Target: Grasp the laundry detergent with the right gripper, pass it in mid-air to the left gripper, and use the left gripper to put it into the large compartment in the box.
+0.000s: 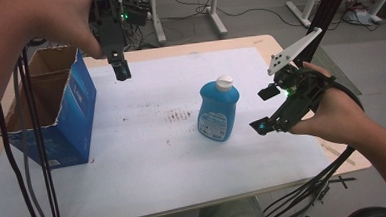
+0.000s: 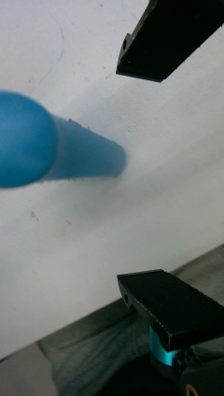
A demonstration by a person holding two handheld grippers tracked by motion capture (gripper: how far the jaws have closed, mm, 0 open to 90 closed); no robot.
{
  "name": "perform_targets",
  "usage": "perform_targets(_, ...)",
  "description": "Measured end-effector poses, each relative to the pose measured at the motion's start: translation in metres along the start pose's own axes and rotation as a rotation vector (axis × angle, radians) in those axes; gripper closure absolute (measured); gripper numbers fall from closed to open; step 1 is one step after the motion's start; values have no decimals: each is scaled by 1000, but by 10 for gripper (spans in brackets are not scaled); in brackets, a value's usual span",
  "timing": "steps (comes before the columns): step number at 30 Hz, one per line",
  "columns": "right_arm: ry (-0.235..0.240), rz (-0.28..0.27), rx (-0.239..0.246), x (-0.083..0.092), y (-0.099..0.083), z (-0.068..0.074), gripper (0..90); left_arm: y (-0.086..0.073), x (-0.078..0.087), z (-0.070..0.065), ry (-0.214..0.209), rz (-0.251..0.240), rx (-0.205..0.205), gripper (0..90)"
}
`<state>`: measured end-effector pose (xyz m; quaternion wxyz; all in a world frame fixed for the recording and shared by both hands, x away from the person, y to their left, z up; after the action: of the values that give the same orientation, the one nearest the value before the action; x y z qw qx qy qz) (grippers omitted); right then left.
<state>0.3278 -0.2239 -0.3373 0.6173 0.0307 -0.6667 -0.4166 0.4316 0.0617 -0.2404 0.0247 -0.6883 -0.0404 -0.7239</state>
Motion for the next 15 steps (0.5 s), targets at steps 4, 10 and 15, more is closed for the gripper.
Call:
perform_targets(4,-3,-45,-50,-9,-9,-10,13,0,0,0,1,1,-4,17)
perform_targets(10,-7,-97,-97,-27,-16,-20,13,0,0,0,2,-2,-4,17)
perform_targets(15,-13,-123,-110,-43,-17,-24,13,-2,1,-1,-1,-1,-3,17)
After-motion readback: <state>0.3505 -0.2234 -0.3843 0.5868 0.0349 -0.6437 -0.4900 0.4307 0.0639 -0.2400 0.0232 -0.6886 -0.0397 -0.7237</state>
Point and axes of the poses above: each handheld gripper's, and its own axes: x roughly backward along the jaws, y roughly out of its top, z roughly to its left, the point moved 5 cm from there along -x, roughly forward along the jaws, and after that the axes turned 1 degree about y, right-handed, at the moved point
